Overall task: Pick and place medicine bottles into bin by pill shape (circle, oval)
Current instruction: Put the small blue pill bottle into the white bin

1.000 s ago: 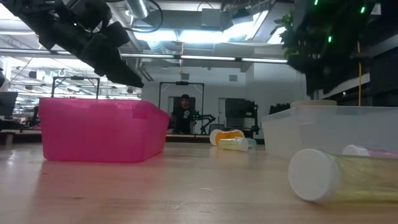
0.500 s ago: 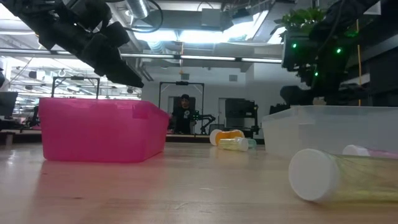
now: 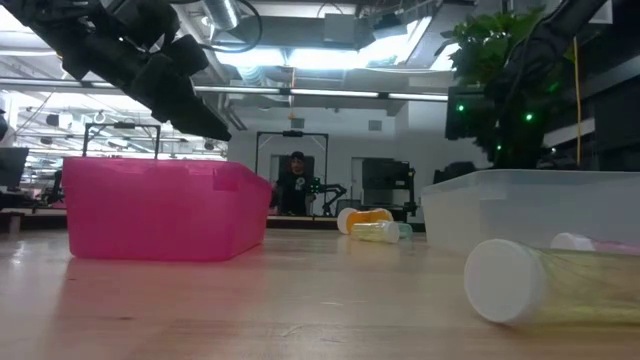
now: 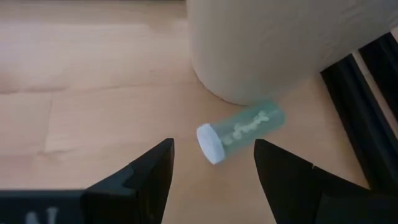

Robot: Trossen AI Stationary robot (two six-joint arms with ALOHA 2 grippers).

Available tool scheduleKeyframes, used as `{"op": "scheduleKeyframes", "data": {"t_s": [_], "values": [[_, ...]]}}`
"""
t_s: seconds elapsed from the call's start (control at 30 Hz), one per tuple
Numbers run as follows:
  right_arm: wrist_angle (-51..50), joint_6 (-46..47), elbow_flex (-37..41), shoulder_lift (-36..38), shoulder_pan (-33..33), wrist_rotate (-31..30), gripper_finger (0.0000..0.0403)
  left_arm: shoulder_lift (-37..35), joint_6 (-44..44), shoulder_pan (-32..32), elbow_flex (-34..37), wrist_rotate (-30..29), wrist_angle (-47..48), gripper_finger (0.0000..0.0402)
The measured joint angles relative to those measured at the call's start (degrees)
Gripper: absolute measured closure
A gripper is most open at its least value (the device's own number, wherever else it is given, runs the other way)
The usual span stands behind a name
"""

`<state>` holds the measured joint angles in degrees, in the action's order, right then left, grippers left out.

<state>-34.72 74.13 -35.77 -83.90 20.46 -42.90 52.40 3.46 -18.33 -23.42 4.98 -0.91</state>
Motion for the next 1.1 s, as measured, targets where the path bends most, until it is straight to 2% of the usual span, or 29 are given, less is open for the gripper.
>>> {"op": "scheduleKeyframes", "data": {"t_s": [0.5, 1.1], "values": [[3.80, 0.61, 0.00, -7.26, 3.00, -0.69, 0.0178, 0.00, -0.29, 0.00, 0.00, 0.00, 0.00, 0.0172], [3.71, -0.24, -0.04, -10.44, 2.98, -0.35, 0.0178, 0.00, -0.30, 0.00, 0.00, 0.01, 0.00, 0.0172]]}}
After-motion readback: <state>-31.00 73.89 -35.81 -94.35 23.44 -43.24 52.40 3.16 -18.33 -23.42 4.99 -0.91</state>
